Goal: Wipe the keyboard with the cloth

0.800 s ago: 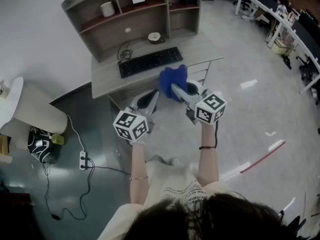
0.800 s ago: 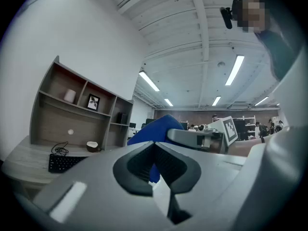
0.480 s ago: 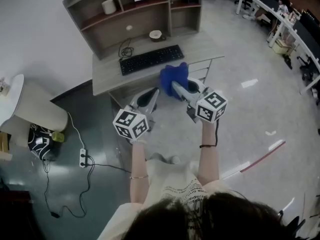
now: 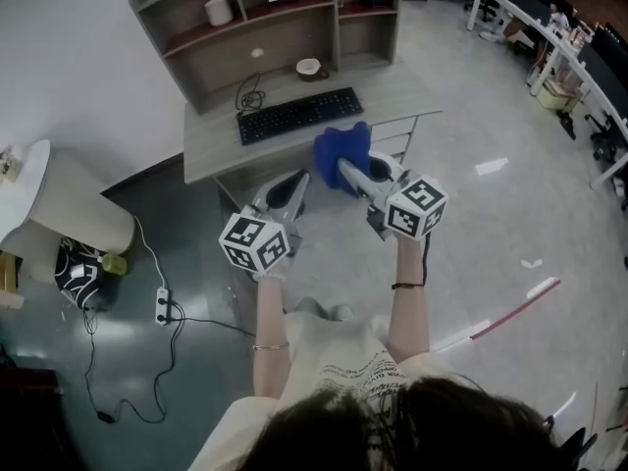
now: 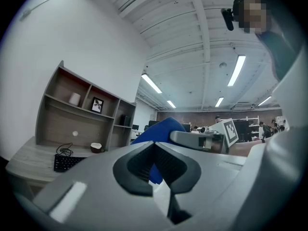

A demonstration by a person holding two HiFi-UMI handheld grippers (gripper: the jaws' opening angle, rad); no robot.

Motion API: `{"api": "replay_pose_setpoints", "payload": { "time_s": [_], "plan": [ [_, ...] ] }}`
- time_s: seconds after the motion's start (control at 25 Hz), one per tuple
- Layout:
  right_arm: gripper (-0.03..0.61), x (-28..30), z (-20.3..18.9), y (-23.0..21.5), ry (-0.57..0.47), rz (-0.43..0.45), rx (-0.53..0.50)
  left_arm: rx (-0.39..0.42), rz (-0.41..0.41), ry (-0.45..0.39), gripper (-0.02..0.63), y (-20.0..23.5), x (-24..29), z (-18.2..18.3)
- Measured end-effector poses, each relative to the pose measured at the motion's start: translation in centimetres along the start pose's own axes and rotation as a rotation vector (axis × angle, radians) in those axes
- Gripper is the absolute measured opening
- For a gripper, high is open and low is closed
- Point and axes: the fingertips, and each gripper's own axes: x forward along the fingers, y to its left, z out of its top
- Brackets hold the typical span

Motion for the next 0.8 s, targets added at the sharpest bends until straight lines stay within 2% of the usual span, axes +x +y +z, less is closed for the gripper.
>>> {"api": "replay_pose_setpoints", "payload": {
  "time_s": [0.44,0.8],
  "plan": [
    [0.052,-0.2,-0.4,0.4,0.005,0.012,0.017,-0.002,0.019,0.012,-0.002,-0.5,-0.7,-0.2],
    [0.052,1.5,-1.6,-0.5,0.019,0.018,0.038,-0.007,0.03,0.038,-0.003,1.5,0.2,-0.6]
  ]
}}
